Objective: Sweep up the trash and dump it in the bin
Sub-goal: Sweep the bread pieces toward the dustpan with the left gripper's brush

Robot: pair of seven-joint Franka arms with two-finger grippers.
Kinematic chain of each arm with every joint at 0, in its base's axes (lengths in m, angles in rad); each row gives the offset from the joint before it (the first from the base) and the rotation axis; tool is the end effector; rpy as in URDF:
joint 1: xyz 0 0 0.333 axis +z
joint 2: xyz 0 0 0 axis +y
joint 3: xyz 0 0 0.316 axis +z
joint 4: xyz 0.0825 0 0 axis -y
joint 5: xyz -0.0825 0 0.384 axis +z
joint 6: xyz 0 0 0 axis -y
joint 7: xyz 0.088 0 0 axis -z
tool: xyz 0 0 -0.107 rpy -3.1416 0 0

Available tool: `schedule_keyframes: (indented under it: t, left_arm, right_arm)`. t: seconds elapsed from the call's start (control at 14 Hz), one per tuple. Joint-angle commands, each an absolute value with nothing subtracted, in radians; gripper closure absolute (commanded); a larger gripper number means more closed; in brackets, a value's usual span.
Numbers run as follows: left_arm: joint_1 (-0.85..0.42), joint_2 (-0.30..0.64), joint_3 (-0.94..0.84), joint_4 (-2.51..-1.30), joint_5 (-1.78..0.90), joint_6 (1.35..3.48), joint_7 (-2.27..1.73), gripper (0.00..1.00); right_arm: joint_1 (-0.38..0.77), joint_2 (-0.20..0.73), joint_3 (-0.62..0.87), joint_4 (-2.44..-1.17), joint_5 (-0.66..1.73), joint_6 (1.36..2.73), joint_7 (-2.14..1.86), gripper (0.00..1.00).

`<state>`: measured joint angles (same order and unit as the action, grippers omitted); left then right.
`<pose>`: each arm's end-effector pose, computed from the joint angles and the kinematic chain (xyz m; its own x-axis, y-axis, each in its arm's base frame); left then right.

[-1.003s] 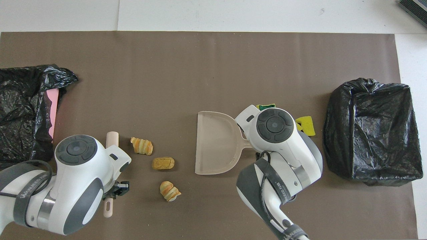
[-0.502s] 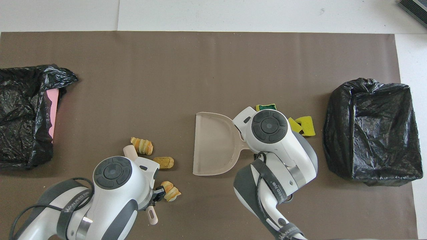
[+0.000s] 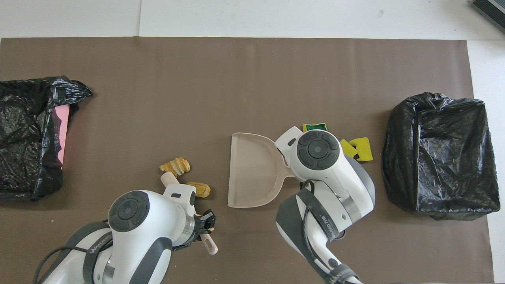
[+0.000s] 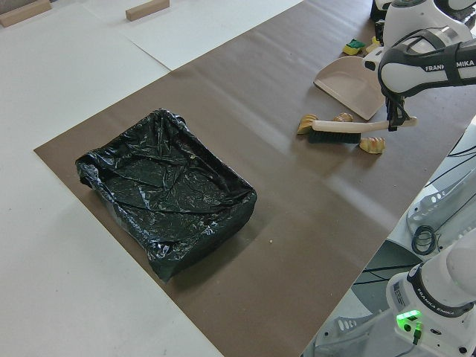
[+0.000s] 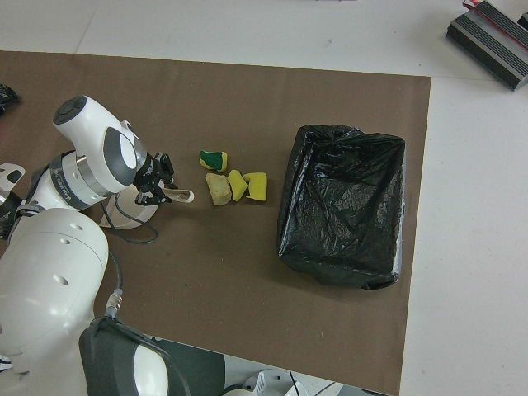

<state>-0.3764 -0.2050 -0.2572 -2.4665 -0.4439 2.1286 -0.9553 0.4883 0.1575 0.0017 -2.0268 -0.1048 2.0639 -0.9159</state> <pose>0.3447 -0.2757 0.3598 0.7863 0.5247 -0.3263 0.5626 -0.8263 0.0270 0.5030 0.2621 0.3620 0.1052 0.9843 -0.1421 0.9926 -0.1126 -0.0450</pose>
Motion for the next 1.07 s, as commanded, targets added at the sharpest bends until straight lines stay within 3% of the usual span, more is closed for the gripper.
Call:
schedule_keyframes:
  t: [0.0, 0.21, 0.57, 1.0]
  left_arm:
    - [-0.459, -0.1, -0.247, -2.422, -0.479, 2.248, -0.948, 1.0]
    - [-0.483, -0.042, -0.248, -2.327, -0.48, 2.261, -0.885, 1.0]
    - [-0.557, -0.035, -0.247, -2.269, -0.48, 2.244, -0.791, 1.0]
    - [-0.512, -0.165, -0.239, -2.24, -0.482, 1.952, -0.915, 1.0]
  right_arm:
    - [0.489, 0.158, 0.005, -2.039, -0.138, 2.086, -0.881, 1.0]
    - [0.489, 0.158, 0.005, -2.039, -0.138, 2.088, -0.876, 1.0]
    - [0.489, 0.158, 0.005, -2.039, -0.138, 2.088, -0.874, 1.0]
    - [0.489, 0.158, 0.006, -2.039, -0.138, 2.089, -0.868, 1.0]
